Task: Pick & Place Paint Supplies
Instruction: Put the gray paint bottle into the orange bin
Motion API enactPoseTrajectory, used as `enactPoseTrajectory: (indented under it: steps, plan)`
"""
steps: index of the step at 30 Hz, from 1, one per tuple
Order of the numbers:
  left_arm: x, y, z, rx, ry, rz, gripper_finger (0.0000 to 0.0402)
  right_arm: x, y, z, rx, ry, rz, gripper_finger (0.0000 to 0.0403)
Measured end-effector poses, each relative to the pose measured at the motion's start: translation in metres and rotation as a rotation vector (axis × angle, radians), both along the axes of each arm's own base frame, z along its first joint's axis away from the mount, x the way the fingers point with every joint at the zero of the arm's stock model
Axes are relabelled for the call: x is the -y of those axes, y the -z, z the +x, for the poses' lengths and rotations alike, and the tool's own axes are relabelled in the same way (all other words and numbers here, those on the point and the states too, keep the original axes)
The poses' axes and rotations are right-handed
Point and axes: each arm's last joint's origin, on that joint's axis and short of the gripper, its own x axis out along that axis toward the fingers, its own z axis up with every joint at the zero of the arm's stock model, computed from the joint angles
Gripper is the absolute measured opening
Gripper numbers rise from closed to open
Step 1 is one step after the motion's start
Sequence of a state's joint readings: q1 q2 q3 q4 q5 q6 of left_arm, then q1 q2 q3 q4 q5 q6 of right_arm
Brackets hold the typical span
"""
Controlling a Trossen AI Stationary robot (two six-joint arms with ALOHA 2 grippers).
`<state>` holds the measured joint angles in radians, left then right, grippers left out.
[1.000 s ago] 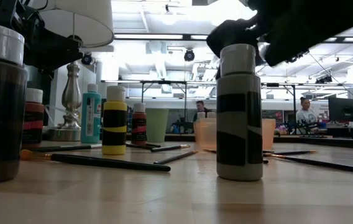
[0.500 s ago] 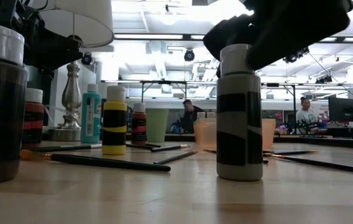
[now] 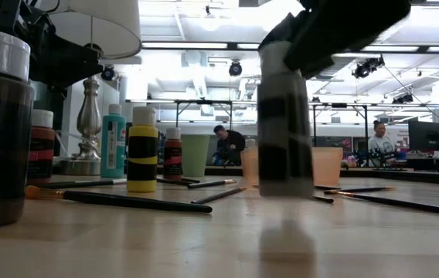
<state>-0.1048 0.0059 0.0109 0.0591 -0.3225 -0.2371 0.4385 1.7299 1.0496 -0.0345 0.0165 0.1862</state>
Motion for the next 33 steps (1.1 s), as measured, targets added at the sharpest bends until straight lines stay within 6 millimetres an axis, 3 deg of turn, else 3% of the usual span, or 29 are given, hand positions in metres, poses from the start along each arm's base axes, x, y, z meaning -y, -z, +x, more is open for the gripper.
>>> enactPoseTrajectory:
  steps: [6, 13, 24, 33]
  plan:
    - [0.0, 0.0, 0.0, 0.0, 0.0, 0.0, 0.0168, 0.012, -0.022, -0.007, 0.01, 0.192, 0.064, 0.0115]
    - [0.0, 0.0, 0.0, -0.001, 0.0, 0.0, 0.0168, 0.053, -0.053, -0.023, 0.015, 0.461, 0.001, 0.0114]
    - [0.0, 0.0, 0.0, 0.0, 0.0, 0.0, 0.0168, 0.161, -0.08, -0.043, -0.013, 0.867, -0.081, 0.0117]
    - [0.0, 0.0, 0.0, 0.0, 0.0, 0.0, 0.0168, 0.252, -0.068, -0.043, -0.027, 1.059, -0.159, 0.0119]
